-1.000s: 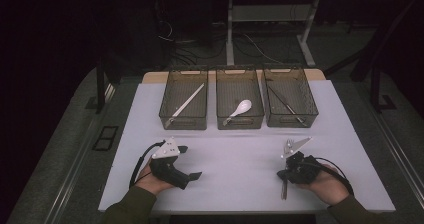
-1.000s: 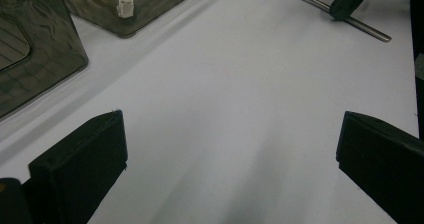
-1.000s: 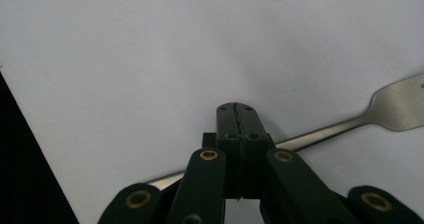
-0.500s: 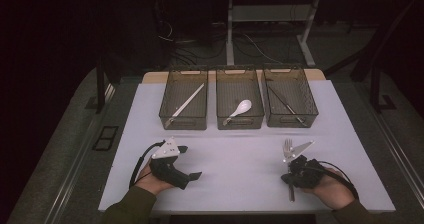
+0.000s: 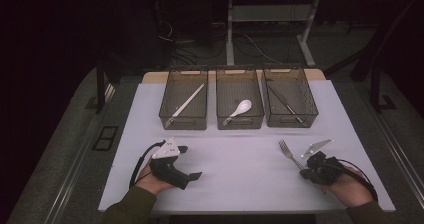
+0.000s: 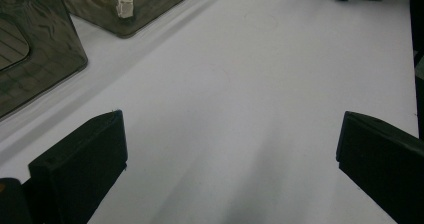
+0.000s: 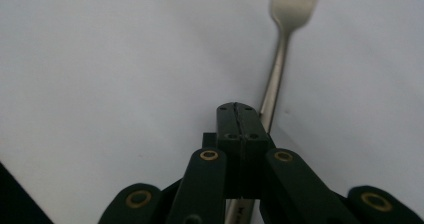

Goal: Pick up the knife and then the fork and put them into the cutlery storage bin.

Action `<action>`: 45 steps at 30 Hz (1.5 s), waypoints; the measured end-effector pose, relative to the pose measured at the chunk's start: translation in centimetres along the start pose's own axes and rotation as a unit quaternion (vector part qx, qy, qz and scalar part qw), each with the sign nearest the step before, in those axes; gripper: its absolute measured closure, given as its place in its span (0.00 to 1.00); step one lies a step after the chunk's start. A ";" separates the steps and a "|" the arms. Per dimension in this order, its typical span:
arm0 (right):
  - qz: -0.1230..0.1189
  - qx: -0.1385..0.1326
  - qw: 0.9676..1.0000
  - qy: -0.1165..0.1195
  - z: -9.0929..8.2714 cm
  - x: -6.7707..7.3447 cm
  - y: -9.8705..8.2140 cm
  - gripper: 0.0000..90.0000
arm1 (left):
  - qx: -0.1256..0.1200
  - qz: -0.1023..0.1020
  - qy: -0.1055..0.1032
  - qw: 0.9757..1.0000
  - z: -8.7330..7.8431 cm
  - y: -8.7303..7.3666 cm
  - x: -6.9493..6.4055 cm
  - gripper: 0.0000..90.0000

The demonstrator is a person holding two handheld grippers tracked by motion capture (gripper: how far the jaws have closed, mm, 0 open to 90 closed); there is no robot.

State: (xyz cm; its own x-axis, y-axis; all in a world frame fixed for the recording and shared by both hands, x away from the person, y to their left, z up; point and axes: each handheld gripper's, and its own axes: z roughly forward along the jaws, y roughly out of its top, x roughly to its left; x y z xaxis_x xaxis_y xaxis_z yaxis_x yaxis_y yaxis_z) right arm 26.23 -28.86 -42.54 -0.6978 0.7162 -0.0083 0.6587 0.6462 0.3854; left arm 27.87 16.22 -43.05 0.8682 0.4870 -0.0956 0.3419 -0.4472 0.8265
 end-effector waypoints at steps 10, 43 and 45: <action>0.019 0.009 1.000 -0.008 -0.3 -2.0 -0.6 1.00 | 0.001 0.001 0.000 1.000 0.0 0.0 0.0 0.00; -0.025 0.086 0.995 0.037 1.0 -4.2 4.9 0.82 | -0.001 -0.003 0.000 1.000 0.1 0.0 0.1 0.00; -0.026 0.091 0.995 0.035 1.1 -4.2 5.0 0.83 | -0.001 -0.003 0.000 1.000 0.1 0.0 0.0 0.00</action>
State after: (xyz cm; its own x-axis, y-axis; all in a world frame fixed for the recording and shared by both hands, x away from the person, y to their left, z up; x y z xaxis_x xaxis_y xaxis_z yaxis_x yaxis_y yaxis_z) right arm 32.78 -28.29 -41.60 -0.7458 0.6647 0.0439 0.6571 0.7233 0.2123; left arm 27.94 16.16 -43.15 0.8661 0.4900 -0.0992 0.3456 -0.4434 0.8270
